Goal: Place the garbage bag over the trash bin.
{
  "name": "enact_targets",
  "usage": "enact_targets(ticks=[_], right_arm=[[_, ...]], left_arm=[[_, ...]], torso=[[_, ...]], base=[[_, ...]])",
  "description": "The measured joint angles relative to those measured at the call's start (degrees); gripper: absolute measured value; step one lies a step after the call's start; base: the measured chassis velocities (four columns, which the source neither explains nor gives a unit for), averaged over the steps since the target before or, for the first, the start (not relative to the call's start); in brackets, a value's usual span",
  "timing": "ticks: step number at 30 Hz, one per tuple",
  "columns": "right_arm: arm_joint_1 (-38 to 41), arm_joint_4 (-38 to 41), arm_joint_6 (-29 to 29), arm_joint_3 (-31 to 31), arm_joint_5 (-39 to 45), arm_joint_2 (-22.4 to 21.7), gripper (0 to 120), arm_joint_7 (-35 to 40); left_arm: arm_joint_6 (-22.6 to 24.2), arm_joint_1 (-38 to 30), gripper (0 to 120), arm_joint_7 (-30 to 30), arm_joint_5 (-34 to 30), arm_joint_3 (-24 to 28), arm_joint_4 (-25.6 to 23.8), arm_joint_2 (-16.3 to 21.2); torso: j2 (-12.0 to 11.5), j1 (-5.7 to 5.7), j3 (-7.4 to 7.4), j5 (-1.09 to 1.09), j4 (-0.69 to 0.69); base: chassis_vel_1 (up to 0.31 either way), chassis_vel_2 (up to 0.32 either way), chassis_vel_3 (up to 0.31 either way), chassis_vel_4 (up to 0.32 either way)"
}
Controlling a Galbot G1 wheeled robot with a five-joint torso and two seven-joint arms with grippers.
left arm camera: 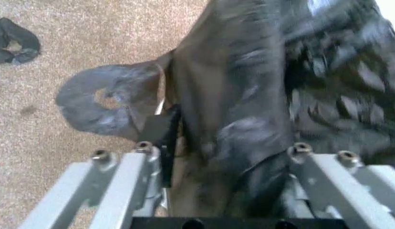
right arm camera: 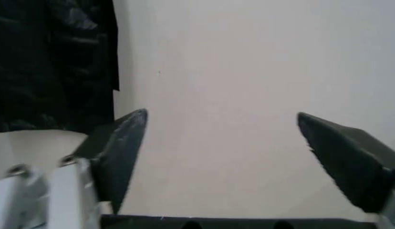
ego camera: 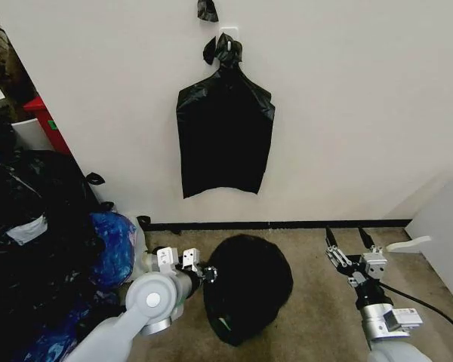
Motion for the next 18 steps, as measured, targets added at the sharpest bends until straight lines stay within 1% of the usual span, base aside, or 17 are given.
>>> enact_targets(ticks=[2,3,5,6,7,12,13,15,18], right_arm=[[0.0,0.23,-0.12,0.22,0.13,0.01,98,0.17],[0.0,0.36,-0.19,0.32,0.22,0.02,99,0.23],[-0.03,0.49,-0.29,0.36,0.37,0.02,99,0.27],[-0.02,0.67,-0.47,0.35,0.6,0.01,99,0.38],[0.07,0.89,-0.75,0.18,0.75,-0.03,100,0.55],[0.9,1.91,-2.22,-1.06,1.28,-0.44,100,1.3],[0.9,1.91,-2.22,-1.06,1.28,-0.44,100,1.3],[1.26,2.34,-2.79,-1.51,1.44,-0.61,100,1.59],[1.35,3.17,-3.45,-2.15,1.71,-0.71,100,1.95]], left_arm=[[-0.02,-0.09,52,0.06,0.03,0.02,0.04,-0.02],[-0.02,-0.07,57,0.07,0.04,-0.02,-0.04,0.03],[-0.03,0.01,59,0.07,0.04,-0.12,-0.25,0.16],[-0.05,0.32,62,0.02,0.04,-0.35,-0.83,0.47],[-0.05,0.86,71,-0.25,0.05,-0.8,-1.44,0.88],[0.1,2.97,91,-2.6,-0.75,-2.78,-3.92,1.6],[0.1,2.97,91,-2.6,-0.75,-2.78,-3.92,1.6],[0.14,3.94,97,-3.46,-0.94,-3.81,-5.27,1.88],[0.14,4.94,100,-4.64,-0.97,-4.99,-7.22,2.57]], torso=[[0.0,0.0,0.0,0.0,0.0],[0.0,0.0,0.0,0.0,0.0],[0.0,0.0,0.0,-0.01,0.0],[0.0,0.0,0.0,0.0,-0.01],[0.0,0.0,0.0,0.0,0.0],[0.0,0.0,0.0,0.0,0.0],[0.0,0.0,0.0,0.0,0.0],[0.0,0.0,0.0,-0.01,0.0],[0.0,0.0,0.0,-0.01,0.0]], base=[[0.0,0.0,0.0,0.0],[0.0,0.0,0.0,0.0],[0.0,0.0,0.0,0.0],[0.0,0.0,0.0,0.0],[0.0,0.0,0.0,0.0],[0.0,0.0,0.0,0.0],[0.0,0.0,0.0,0.0],[0.0,0.0,0.0,0.0],[0.0,0.0,0.0,0.0]])
